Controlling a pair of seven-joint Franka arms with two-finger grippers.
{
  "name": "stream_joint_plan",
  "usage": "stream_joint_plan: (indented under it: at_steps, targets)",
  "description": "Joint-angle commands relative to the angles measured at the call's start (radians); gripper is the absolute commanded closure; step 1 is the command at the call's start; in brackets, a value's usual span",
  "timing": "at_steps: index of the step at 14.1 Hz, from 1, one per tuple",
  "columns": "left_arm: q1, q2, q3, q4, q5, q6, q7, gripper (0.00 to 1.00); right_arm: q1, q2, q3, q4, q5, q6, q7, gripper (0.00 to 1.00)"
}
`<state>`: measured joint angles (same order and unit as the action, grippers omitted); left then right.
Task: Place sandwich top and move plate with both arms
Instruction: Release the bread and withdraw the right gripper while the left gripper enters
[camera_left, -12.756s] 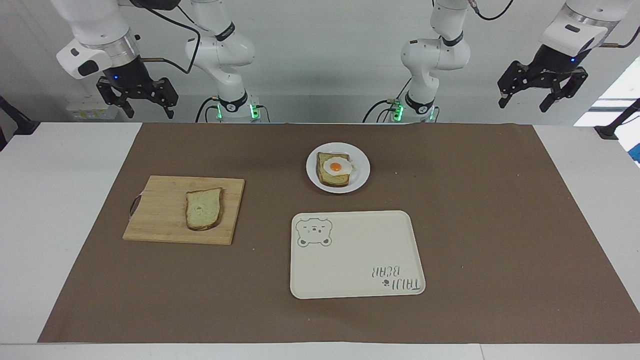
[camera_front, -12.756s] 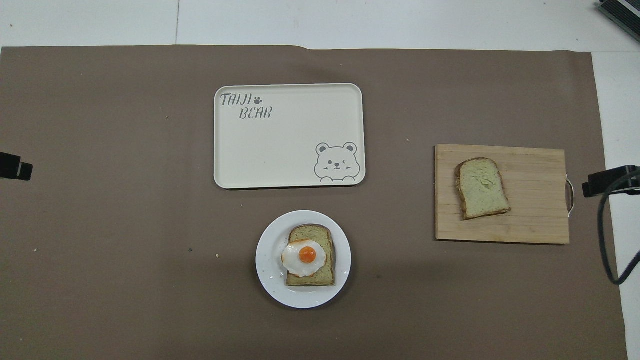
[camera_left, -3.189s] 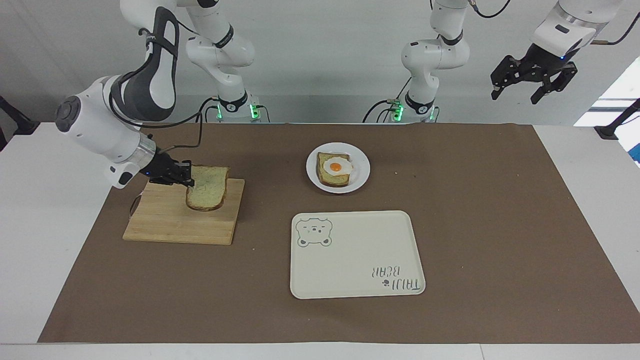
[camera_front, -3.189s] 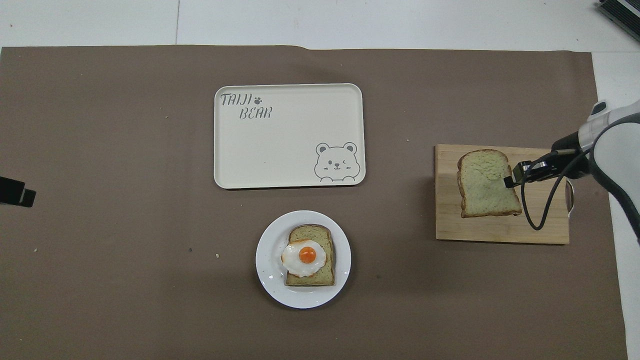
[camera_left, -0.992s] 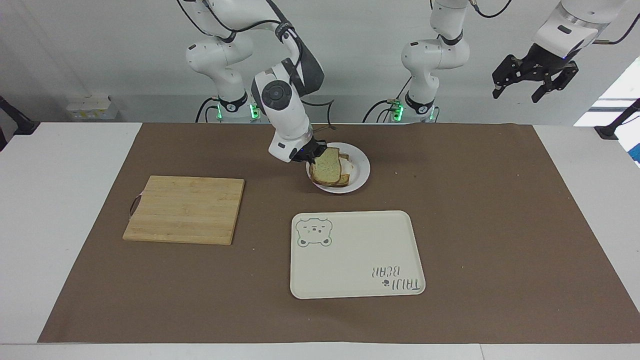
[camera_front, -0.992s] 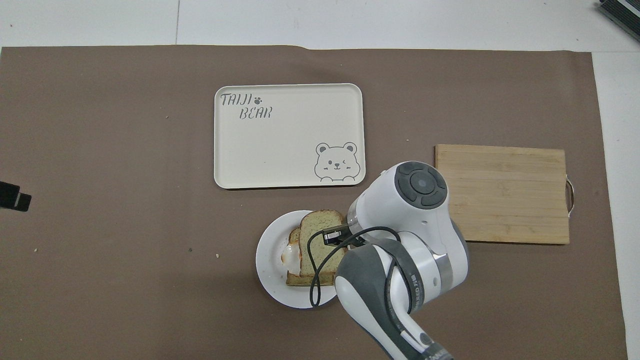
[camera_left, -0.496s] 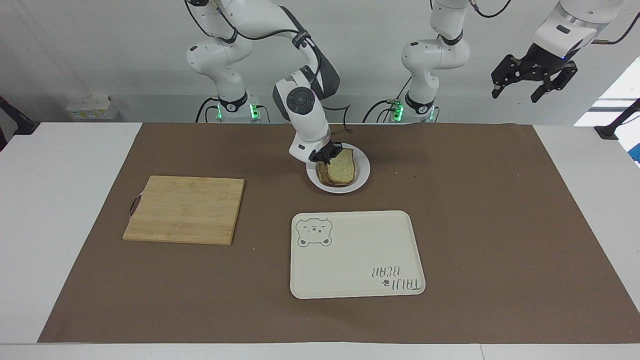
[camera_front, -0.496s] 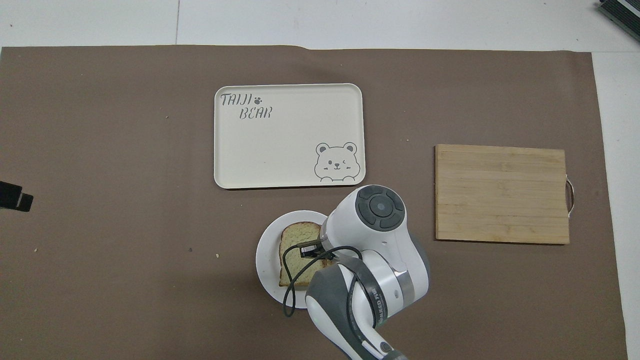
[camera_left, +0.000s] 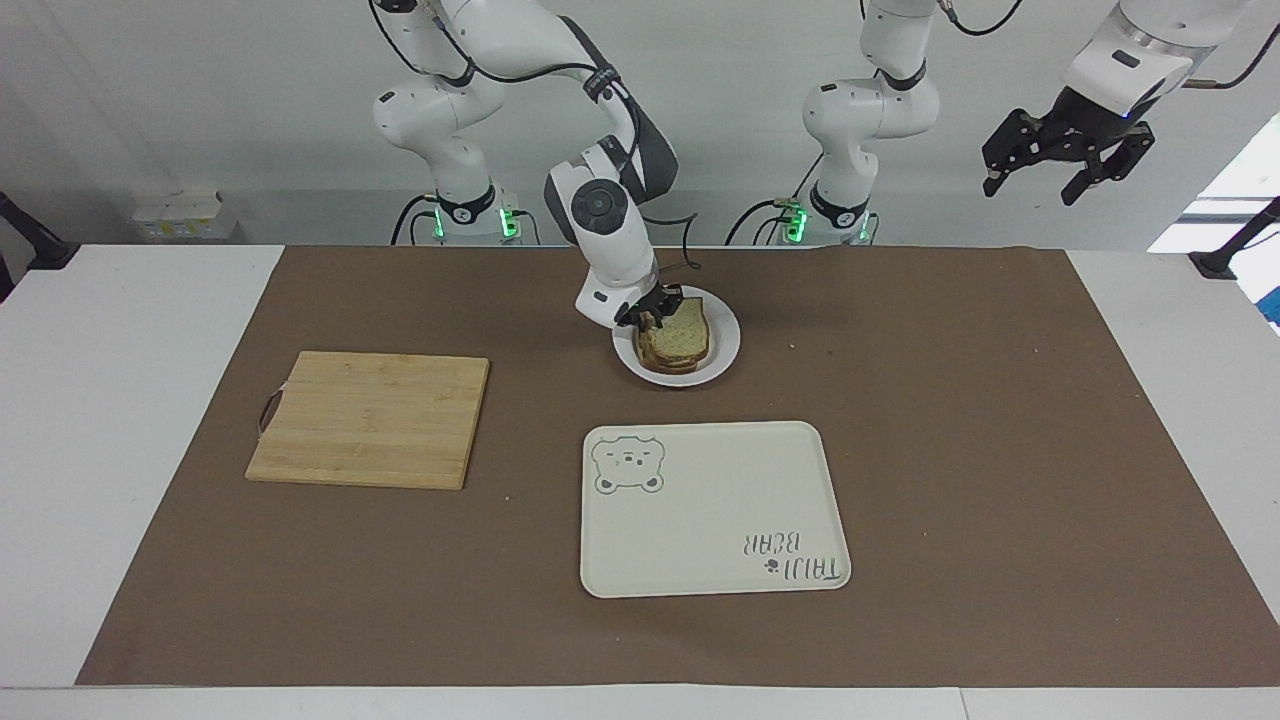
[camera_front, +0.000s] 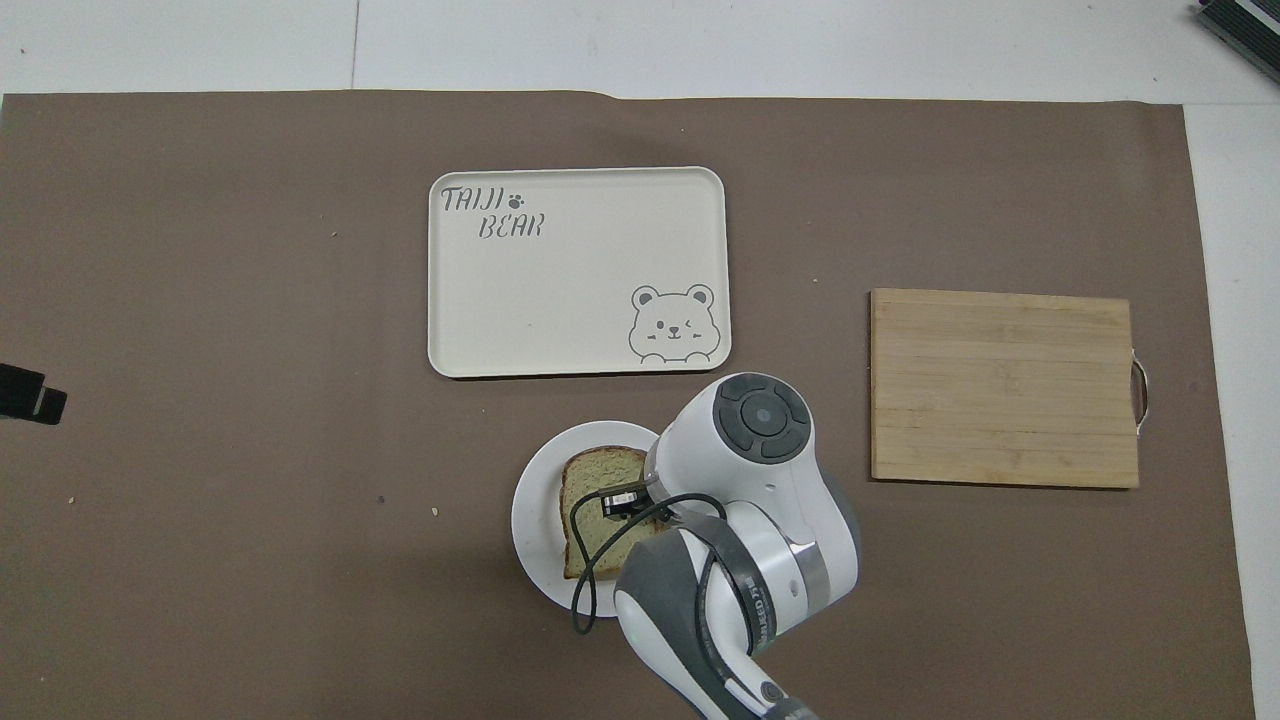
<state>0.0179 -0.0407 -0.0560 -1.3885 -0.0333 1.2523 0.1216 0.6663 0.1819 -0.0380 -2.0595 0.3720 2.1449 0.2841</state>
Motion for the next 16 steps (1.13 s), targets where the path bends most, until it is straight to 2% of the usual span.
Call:
stream_joint_plan:
  at_steps: [1, 7, 11, 16]
  targets:
    - [-0.004, -0.025, -0.008, -0.027, -0.010, -0.013, -0.014, 0.00, -0.002, -0.022, -0.011, 0.025, 0.007, -0.006, -0.005, 0.00]
    - [-0.015, -0.025, -0.031, -0.026, -0.011, -0.020, -0.016, 0.00, -0.091, -0.122, -0.016, 0.050, -0.158, -0.108, -0.008, 0.00]
    - [-0.010, -0.025, -0.030, -0.026, -0.020, -0.014, -0.014, 0.00, -0.184, -0.145, -0.014, 0.131, -0.257, -0.275, -0.011, 0.00]
    - [-0.004, -0.021, -0.024, -0.017, -0.024, -0.005, -0.007, 0.00, -0.333, -0.185, -0.014, 0.140, -0.263, -0.382, -0.013, 0.00]
